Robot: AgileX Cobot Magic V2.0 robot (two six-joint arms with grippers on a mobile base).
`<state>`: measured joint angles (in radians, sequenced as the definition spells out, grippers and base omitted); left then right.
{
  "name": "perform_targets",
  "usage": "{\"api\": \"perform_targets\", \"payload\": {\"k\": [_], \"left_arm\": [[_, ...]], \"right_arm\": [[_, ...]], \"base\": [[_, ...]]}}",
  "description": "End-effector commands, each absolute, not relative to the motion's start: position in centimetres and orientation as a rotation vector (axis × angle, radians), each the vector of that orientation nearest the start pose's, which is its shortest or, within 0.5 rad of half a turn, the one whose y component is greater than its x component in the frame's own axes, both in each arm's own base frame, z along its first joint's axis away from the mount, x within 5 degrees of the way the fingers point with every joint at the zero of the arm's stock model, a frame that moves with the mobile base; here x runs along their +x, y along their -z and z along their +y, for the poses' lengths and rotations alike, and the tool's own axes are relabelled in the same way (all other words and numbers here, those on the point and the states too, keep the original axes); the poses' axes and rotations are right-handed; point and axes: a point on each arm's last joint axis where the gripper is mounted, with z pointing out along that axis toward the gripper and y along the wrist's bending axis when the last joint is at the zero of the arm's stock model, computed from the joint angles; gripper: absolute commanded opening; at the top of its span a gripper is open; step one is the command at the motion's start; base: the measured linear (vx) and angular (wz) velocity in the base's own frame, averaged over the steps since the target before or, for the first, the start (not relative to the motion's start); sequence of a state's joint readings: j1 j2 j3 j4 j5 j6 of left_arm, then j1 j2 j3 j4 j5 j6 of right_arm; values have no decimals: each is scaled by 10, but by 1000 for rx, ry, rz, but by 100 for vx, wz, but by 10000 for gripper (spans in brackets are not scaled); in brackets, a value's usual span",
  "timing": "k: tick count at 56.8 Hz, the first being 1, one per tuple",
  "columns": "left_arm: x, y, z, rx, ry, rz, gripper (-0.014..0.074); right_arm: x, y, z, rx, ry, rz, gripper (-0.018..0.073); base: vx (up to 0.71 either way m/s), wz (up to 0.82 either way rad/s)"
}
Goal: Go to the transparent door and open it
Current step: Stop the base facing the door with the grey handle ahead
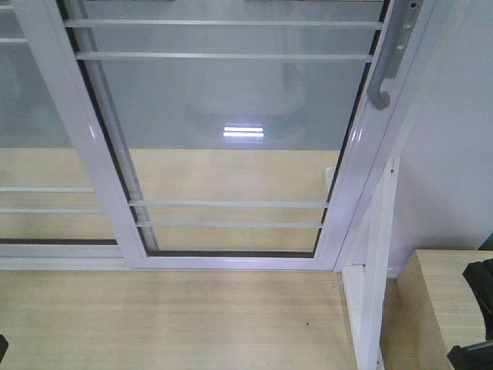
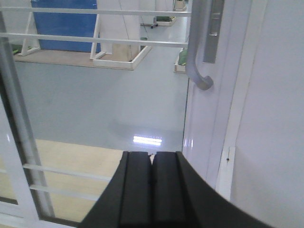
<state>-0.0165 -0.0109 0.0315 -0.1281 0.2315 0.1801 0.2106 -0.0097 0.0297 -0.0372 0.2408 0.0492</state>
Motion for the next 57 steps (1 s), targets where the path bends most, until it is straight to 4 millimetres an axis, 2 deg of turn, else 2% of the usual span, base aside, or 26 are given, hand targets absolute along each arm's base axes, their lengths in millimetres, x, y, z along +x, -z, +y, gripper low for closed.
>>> {"api": "perform_targets", "payload": {"k": [1, 23, 57], "left_arm": [[56, -188, -3, 68, 1, 1647, 3], [56, -188, -3, 68, 1, 1649, 3], [56, -185, -3, 71, 3, 1677, 3]], "right_arm": [[55, -189, 11, -163, -154, 1642, -4], [55, -189, 11, -163, -154, 1642, -4], [57, -190, 11, -164, -155, 1640, -4]], "base": [[26, -31], [17, -13], [0, 2]]}}
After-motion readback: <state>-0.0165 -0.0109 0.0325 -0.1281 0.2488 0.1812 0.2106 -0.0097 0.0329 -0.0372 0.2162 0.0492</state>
